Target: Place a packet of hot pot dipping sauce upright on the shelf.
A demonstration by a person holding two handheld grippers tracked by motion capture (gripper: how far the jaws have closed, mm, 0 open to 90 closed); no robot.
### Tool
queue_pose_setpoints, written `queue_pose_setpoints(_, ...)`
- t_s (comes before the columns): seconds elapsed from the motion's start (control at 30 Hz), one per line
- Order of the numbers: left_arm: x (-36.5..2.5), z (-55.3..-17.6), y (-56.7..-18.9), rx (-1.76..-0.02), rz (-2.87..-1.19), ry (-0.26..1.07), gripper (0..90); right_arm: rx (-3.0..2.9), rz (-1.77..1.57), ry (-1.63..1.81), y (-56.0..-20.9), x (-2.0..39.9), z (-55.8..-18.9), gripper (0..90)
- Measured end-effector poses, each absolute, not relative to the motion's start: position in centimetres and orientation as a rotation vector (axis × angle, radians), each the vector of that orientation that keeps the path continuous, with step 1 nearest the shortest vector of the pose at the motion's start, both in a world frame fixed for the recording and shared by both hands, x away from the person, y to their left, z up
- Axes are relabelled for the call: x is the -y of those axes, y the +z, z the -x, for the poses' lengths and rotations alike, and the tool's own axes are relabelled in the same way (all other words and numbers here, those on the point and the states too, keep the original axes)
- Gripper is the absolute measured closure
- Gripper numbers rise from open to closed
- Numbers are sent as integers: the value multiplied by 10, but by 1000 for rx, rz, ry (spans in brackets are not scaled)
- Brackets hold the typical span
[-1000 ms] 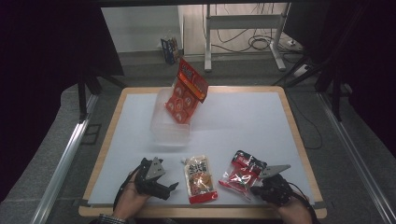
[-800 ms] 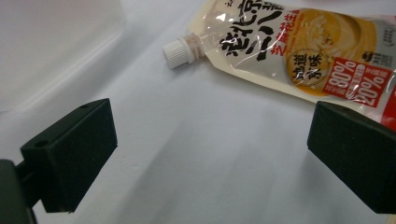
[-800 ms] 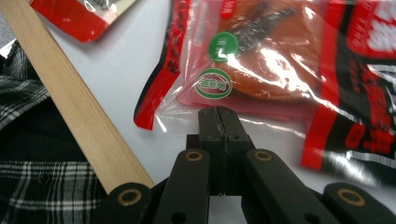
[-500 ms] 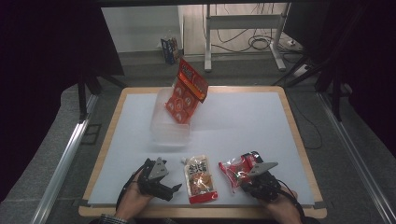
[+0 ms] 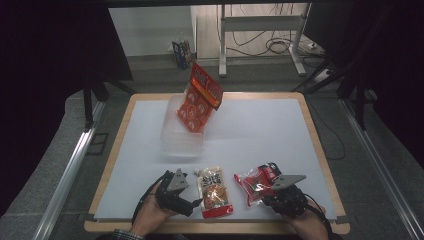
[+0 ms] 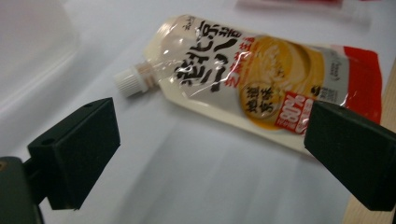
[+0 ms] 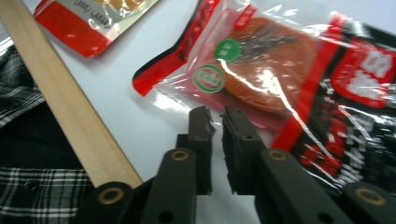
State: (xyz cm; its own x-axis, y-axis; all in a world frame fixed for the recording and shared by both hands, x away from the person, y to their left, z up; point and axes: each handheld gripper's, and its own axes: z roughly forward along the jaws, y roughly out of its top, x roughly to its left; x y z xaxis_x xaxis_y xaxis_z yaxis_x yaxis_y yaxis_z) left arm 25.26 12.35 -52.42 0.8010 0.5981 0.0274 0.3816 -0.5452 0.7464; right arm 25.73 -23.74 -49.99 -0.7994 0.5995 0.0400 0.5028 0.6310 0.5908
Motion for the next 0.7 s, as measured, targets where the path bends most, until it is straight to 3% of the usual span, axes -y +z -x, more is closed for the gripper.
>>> queue_pose_setpoints(0.43,-96,-257,-517,-652,-2172,275,176,-2575,-936,935,-489,252,-258,632)
queue_pose_setpoints(0.7,-76,-264,-516,-602,-2175,256,172,-2499,-962,965,-485,259,-262,319)
